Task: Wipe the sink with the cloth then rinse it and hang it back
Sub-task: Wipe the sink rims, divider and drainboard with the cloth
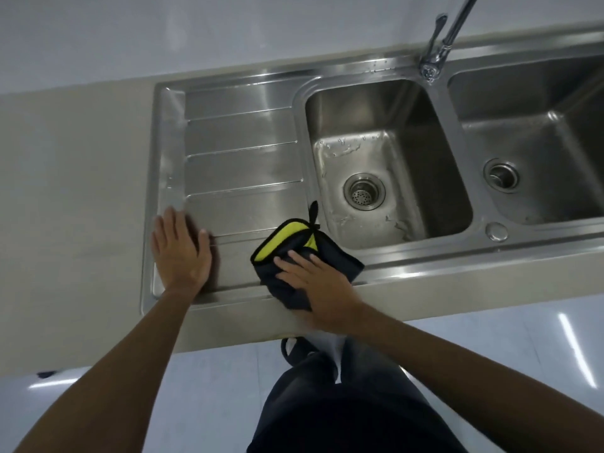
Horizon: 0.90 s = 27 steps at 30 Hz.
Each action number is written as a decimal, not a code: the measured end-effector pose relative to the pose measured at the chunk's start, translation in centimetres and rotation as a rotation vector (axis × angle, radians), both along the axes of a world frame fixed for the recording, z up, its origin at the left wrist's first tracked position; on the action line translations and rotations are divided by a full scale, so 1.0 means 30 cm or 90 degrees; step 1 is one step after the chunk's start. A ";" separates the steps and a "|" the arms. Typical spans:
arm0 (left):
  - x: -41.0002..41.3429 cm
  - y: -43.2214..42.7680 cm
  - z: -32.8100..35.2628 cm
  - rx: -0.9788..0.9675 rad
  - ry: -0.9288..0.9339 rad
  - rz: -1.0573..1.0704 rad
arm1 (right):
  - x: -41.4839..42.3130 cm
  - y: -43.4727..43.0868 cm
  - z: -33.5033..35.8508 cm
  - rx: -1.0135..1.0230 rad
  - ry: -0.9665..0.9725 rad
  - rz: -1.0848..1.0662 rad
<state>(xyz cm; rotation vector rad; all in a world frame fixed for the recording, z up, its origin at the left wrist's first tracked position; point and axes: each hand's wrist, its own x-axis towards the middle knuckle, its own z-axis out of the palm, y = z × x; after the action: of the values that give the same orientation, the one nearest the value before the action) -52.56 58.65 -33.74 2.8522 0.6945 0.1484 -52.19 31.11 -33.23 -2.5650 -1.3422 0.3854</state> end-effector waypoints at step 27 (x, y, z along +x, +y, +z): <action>0.102 0.163 0.070 0.046 -0.062 -0.039 | 0.027 0.305 0.023 -0.078 -0.044 0.204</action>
<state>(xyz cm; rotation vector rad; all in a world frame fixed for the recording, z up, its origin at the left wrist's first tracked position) -49.49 63.53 -31.65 2.9085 0.5945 0.3061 -51.39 40.25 -32.54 -2.4766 -1.8164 0.4476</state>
